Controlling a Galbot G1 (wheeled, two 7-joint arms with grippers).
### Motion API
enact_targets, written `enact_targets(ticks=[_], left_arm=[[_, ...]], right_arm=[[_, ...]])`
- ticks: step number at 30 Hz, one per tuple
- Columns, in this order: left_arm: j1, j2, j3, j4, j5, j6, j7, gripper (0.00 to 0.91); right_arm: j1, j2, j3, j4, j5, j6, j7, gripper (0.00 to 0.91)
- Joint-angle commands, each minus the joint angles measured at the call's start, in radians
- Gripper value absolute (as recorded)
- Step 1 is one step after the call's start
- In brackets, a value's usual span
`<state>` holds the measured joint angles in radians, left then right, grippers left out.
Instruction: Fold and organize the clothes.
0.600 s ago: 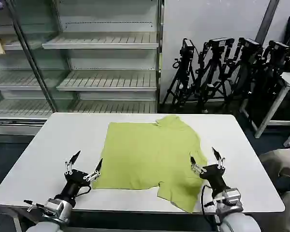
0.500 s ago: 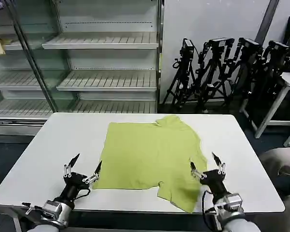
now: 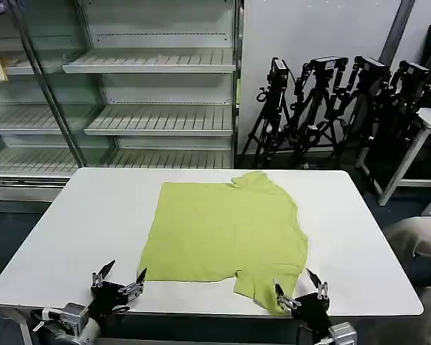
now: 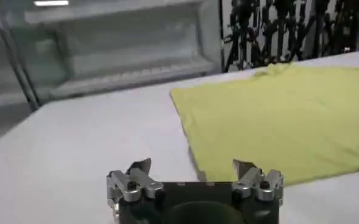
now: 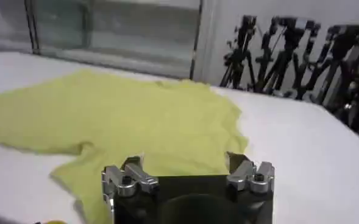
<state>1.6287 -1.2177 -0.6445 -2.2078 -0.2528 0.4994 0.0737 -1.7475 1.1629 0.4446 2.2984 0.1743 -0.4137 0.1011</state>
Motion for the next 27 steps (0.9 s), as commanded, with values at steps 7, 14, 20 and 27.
enact_targets(ticks=[7, 14, 20, 27], left_arm=[[-0.007, -0.004, 0.005, -0.001, -0.065, 0.078, -0.008, 0.907], [-0.018, -0.009, 0.009, 0.010, -0.065, 0.078, -0.009, 0.111], [-0.025, -0.013, 0.018, 0.013, -0.064, 0.078, -0.011, 0.030], [-0.022, -0.014, 0.023, 0.010, -0.066, 0.078, -0.008, 0.030]], right_arm=[[-0.029, -0.001, -0.009, 0.031, 0.035, -0.108, 0.008, 0.907], [-0.035, 0.006, -0.019, 0.027, 0.031, -0.122, -0.001, 0.000], [-0.037, 0.006, -0.018, 0.037, 0.050, -0.135, -0.008, 0.000], [-0.035, 0.008, -0.015, 0.039, 0.053, -0.131, -0.008, 0.000]])
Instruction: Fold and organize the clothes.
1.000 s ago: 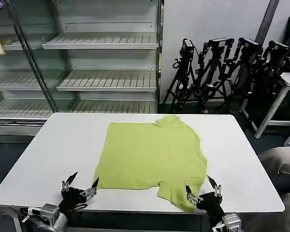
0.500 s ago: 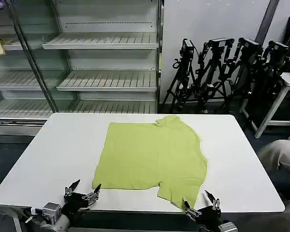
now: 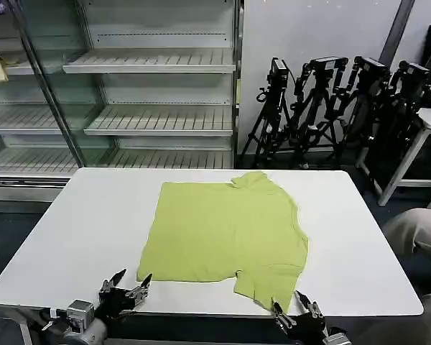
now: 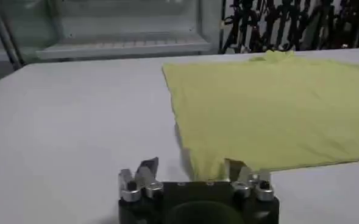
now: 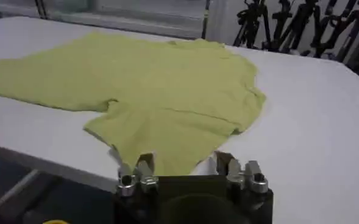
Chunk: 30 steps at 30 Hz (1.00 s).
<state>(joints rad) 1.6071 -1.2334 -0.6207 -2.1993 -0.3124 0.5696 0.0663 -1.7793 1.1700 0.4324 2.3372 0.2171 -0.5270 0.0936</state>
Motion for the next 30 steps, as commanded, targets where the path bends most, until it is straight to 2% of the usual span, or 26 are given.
enact_targets(ticks=[1, 10, 16, 19, 25, 27, 30], left_arm=[[0.000, 0.001, 0.000, 0.001, -0.006, 0.008, 0.001, 0.030], [0.001, -0.005, 0.005, -0.003, -0.005, 0.008, 0.009, 0.020], [-0.010, -0.004, 0.007, -0.010, -0.008, 0.007, 0.019, 0.000], [-0.034, -0.008, 0.012, -0.030, -0.049, 0.006, -0.002, 0.000], [-0.127, 0.005, 0.040, -0.028, -0.066, 0.004, -0.021, 0.000], [-0.150, 0.003, 0.057, -0.012, -0.065, 0.004, -0.029, 0.000], [-0.194, -0.001, 0.068, 0.013, -0.066, 0.005, -0.033, 0.000]], right_arm=[[-0.003, 0.001, -0.003, 0.000, 0.010, -0.017, -0.001, 0.000], [0.017, -0.005, -0.007, 0.001, 0.014, -0.005, -0.009, 0.000], [0.088, -0.037, 0.015, 0.038, 0.110, 0.024, 0.006, 0.000], [0.150, -0.048, 0.025, 0.033, 0.140, 0.021, 0.010, 0.000], [0.331, -0.053, 0.029, -0.070, 0.197, -0.023, 0.006, 0.000], [0.415, -0.048, 0.020, -0.108, 0.201, -0.051, 0.008, 0.000], [0.502, -0.040, 0.002, -0.173, 0.199, -0.051, 0.011, 0.000]])
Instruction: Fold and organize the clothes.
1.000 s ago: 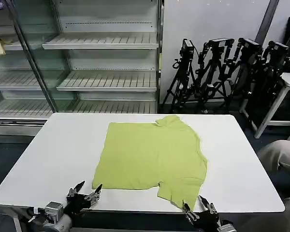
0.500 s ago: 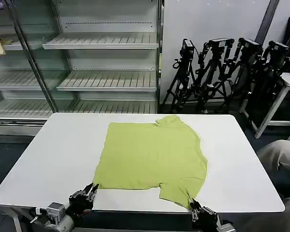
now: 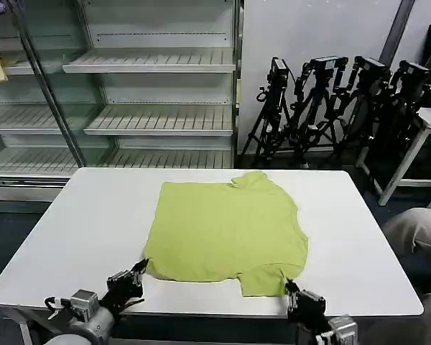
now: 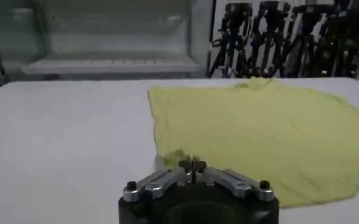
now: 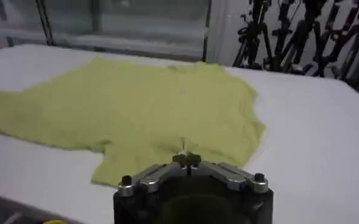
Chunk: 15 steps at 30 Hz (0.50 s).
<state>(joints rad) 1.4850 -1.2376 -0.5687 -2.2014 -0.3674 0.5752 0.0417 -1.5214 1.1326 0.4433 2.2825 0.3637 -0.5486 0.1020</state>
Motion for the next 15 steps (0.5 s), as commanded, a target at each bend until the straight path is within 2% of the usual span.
enact_targets(ticks=[1, 15], left_arm=[[-0.098, 0.002, 0.018, 0.022, -0.012, 0.001, -0.010, 0.000], [-0.316, 0.003, 0.066, 0.242, -0.065, -0.002, -0.050, 0.000]], right_arm=[[0.271, -0.002, -0.013, -0.137, 0.052, -0.030, 0.002, 0.000], [0.442, 0.011, -0.075, -0.351, 0.034, -0.011, -0.037, 0.000]])
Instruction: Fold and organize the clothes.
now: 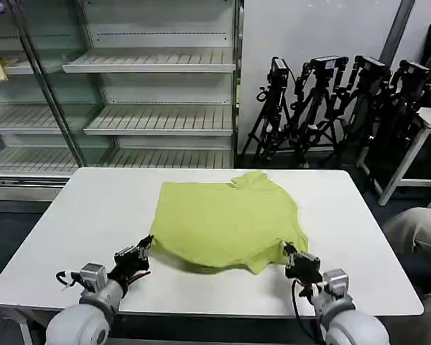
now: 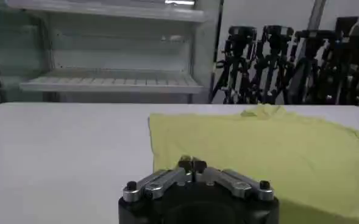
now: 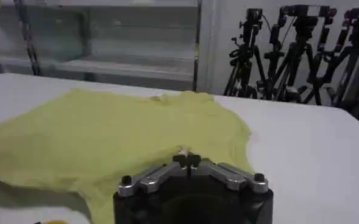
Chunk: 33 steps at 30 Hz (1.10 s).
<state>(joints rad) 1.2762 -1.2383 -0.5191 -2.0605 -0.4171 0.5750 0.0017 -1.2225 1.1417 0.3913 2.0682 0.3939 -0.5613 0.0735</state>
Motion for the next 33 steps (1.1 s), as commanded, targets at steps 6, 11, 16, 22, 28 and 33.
enact_targets(ticks=[6, 11, 16, 22, 28, 33], left_arm=[[-0.152, -0.001, 0.023, 0.155, -0.020, -0.001, -0.012, 0.000], [-0.172, -0.006, 0.032, 0.188, -0.019, -0.001, -0.010, 0.000], [-0.190, -0.009, 0.036, 0.218, -0.016, -0.001, -0.009, 0.121], [-0.195, -0.009, 0.040, 0.233, 0.002, 0.000, -0.011, 0.907], [-0.181, -0.003, 0.032, 0.219, 0.006, -0.021, -0.010, 0.907], [-0.130, 0.020, 0.020, 0.153, -0.003, -0.012, -0.007, 0.907]], right_arm=[[0.176, 0.012, -0.042, -0.189, -0.009, 0.010, -0.016, 0.000], [0.188, 0.019, -0.052, -0.217, -0.020, 0.012, -0.019, 0.000], [0.202, 0.029, -0.053, -0.238, -0.024, 0.015, -0.019, 0.000], [0.211, 0.042, -0.057, -0.263, -0.053, 0.019, -0.014, 0.907], [0.150, 0.017, -0.024, -0.228, -0.040, 0.025, -0.013, 0.907], [0.048, -0.026, -0.002, -0.111, -0.017, 0.002, -0.015, 0.907]])
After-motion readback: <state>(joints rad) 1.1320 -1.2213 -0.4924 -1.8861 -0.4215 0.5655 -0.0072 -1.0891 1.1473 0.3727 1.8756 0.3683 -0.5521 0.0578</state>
